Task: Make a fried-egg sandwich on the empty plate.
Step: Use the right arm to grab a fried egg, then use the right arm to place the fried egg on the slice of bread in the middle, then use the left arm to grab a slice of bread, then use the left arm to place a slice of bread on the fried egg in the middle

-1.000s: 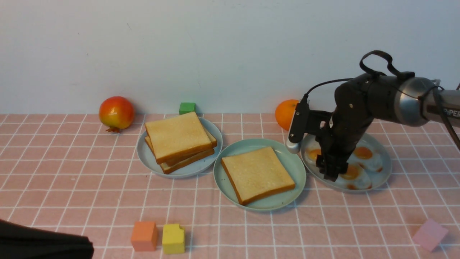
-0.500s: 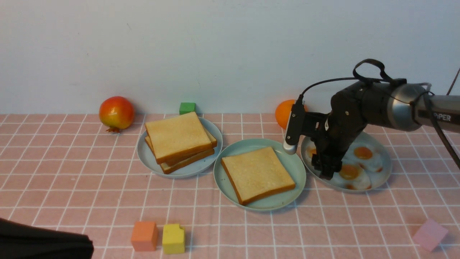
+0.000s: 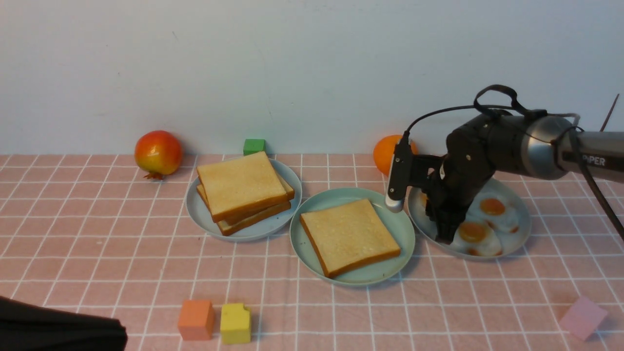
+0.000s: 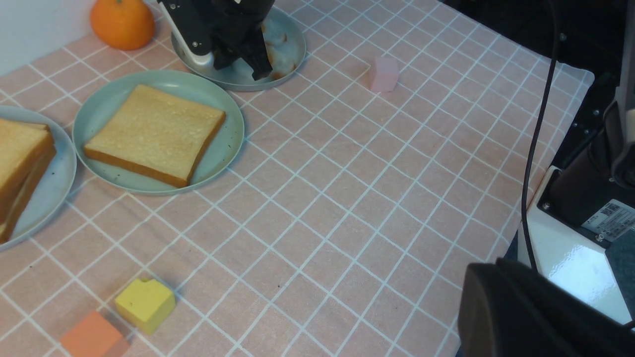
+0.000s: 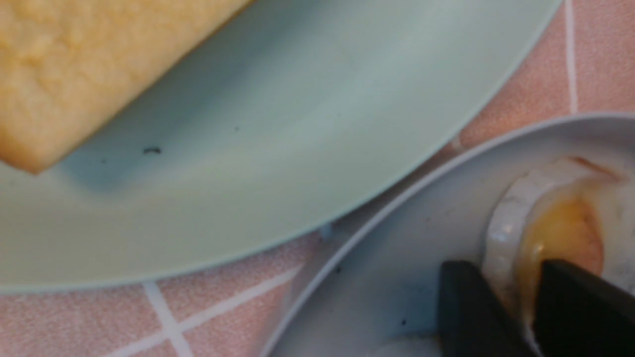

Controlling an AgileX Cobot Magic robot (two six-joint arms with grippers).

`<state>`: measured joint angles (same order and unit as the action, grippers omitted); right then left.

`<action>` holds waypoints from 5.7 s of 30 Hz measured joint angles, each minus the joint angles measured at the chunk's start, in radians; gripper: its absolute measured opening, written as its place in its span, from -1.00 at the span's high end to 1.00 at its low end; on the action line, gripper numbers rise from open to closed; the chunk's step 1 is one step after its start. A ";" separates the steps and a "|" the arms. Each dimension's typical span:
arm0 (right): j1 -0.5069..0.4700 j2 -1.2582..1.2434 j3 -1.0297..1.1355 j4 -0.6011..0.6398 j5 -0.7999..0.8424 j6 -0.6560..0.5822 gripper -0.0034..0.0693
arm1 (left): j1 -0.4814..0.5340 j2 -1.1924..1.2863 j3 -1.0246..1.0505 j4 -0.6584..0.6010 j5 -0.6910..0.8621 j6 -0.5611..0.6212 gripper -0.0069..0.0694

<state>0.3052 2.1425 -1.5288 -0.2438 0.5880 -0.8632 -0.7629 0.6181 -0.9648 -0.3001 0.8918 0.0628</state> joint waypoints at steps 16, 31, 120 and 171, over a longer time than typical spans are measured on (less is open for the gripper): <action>0.019 -0.249 0.001 -0.020 0.182 0.202 0.68 | 0.000 0.000 0.000 0.061 0.003 -0.095 0.79; 0.475 -0.285 0.001 -0.190 0.317 0.688 0.68 | 0.000 0.110 0.000 0.266 0.066 -0.291 0.79; 0.630 -1.338 0.350 0.058 0.669 1.018 0.88 | 0.377 1.422 -0.546 0.431 -0.417 0.383 -0.11; 0.630 -1.627 0.350 0.037 0.669 1.123 0.79 | 0.029 1.381 -0.539 0.300 -0.447 0.475 0.79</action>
<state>0.9354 0.5153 -1.1792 -0.2067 1.2570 0.2596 -0.7337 1.9993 -1.5042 0.0000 0.4446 0.5376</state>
